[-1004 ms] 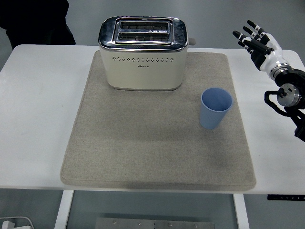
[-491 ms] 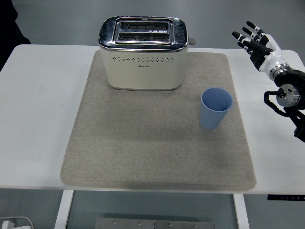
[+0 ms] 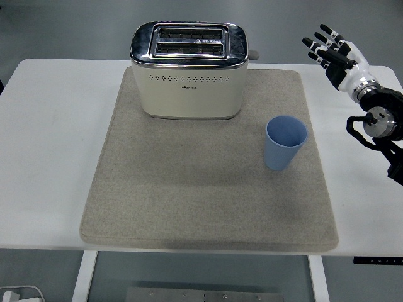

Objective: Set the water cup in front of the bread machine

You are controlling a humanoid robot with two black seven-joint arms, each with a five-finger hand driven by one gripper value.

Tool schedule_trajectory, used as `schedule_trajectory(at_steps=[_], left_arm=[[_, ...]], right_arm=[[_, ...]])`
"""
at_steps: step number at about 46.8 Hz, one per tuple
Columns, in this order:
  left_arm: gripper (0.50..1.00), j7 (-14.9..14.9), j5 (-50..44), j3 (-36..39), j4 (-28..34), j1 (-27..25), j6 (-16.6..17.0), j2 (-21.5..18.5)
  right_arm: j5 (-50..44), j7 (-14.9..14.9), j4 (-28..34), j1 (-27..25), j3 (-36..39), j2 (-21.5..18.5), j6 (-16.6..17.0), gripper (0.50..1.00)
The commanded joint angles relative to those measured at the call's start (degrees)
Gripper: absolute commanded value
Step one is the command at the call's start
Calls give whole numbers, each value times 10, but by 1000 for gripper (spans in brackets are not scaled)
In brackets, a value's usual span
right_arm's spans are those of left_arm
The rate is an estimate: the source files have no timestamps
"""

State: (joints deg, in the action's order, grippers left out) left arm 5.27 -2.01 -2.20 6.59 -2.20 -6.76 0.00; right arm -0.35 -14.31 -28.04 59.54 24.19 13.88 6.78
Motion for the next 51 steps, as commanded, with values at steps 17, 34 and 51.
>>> schedule_trajectory(at_steps=[17, 34, 51], left_arm=[[1000, 0, 0, 0, 0, 0, 0, 0], [1000, 0, 0, 0, 0, 0, 0, 0], [1000, 0, 0, 0, 0, 0, 0, 0]], right_arm=[[-15, -6, -82, -12, -37, 77, 17, 944], [-131, -71, -208, -77, -52, 203, 38, 944], [-195, -138, -327, -134, -48, 309, 51, 942]])
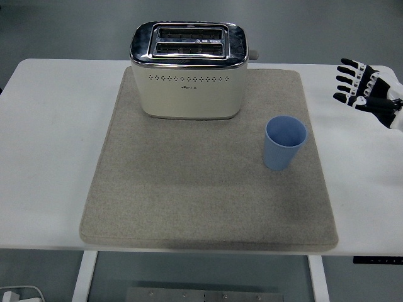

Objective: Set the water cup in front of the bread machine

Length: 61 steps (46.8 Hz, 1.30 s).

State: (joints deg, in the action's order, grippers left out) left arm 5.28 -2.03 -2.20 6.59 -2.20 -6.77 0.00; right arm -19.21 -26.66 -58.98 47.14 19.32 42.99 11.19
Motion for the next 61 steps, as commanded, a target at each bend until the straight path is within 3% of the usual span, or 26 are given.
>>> schedule_trajectory(at_steps=[1, 11, 20, 27, 39, 61], left_arm=[[1000, 0, 0, 0, 0, 0, 0, 0], [1000, 0, 0, 0, 0, 0, 0, 0], [1000, 0, 0, 0, 0, 0, 0, 0], [1000, 0, 0, 0, 0, 0, 0, 0], [1000, 0, 0, 0, 0, 0, 0, 0], [1000, 0, 0, 0, 0, 0, 0, 0]], right_arm=[[-7, -19, -25, -13, 0, 25, 10, 942], [-57, -59, -98, -50, -2, 103, 30, 942], [-112, -83, -111, -84, -7, 114, 20, 942], [-150, -83, -111, -105, -8, 104, -13, 942], [-167, -83, -99, -121, -9, 51, -56, 942], [-167, -83, -67, -124, -10, -15, -82, 942]])
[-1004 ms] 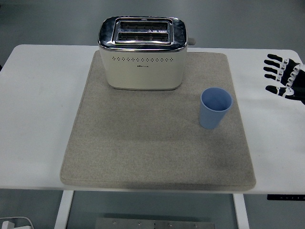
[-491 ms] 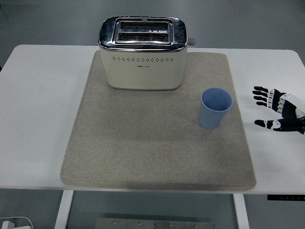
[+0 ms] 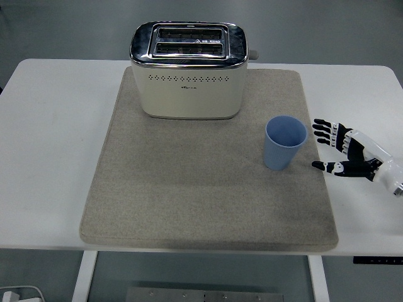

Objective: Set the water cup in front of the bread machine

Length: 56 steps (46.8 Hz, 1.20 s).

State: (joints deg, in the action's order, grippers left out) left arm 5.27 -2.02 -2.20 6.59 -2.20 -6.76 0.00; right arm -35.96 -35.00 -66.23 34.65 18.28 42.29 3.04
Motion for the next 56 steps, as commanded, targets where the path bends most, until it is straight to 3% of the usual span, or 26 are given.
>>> schedule_trajectory(at_steps=[1, 29, 56], left_arm=[[1000, 0, 0, 0, 0, 0, 0, 0], [1000, 0, 0, 0, 0, 0, 0, 0], [1000, 0, 0, 0, 0, 0, 0, 0]], right_arm=[[0, 0, 9, 2, 0, -11, -1, 944], [0, 0, 22, 9, 1, -68, -33, 944], [-1, 0, 26, 15, -1, -109, -44, 944]])
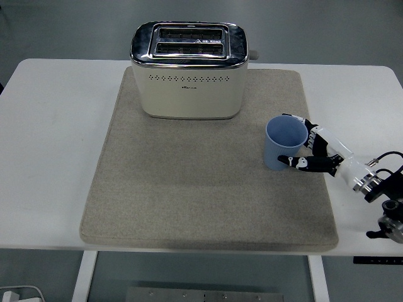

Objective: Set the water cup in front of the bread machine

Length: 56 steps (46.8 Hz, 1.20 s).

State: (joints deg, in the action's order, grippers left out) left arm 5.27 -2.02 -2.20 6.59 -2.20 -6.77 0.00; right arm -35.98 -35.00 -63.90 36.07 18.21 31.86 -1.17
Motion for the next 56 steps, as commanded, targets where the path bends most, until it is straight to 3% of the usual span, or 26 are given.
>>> schedule_trajectory(at_steps=[1, 8, 12, 18, 20, 23, 24, 43, 50, 56], left_arm=[[1000, 0, 0, 0, 0, 0, 0, 0], [1000, 0, 0, 0, 0, 0, 0, 0], [1000, 0, 0, 0, 0, 0, 0, 0], [1000, 0, 0, 0, 0, 0, 0, 0], [1000, 0, 0, 0, 0, 0, 0, 0], [1000, 0, 0, 0, 0, 0, 0, 0], [1000, 0, 0, 0, 0, 0, 0, 0], [1000, 0, 0, 0, 0, 0, 0, 0], [1000, 0, 0, 0, 0, 0, 0, 0], [1000, 0, 0, 0, 0, 0, 0, 0]], right_arm=[[-1, 0, 4, 0, 1, -6, -2, 944], [-12, 0, 7, 1, 1, -12, -6, 940], [-32, 0, 8, 7, 0, -15, -28, 922], [-59, 0, 8, 9, 1, -22, -47, 752], [-59, 0, 8, 14, 0, -23, -45, 673], [-61, 0, 7, 19, -1, -24, -42, 511], [-64, 0, 7, 20, -2, -23, -42, 500], [-59, 13, -3, 53, -18, -27, -40, 500], [-52, 18, -4, 62, -18, -72, -46, 500], [-51, 52, 1, 71, -14, -107, -51, 500]])
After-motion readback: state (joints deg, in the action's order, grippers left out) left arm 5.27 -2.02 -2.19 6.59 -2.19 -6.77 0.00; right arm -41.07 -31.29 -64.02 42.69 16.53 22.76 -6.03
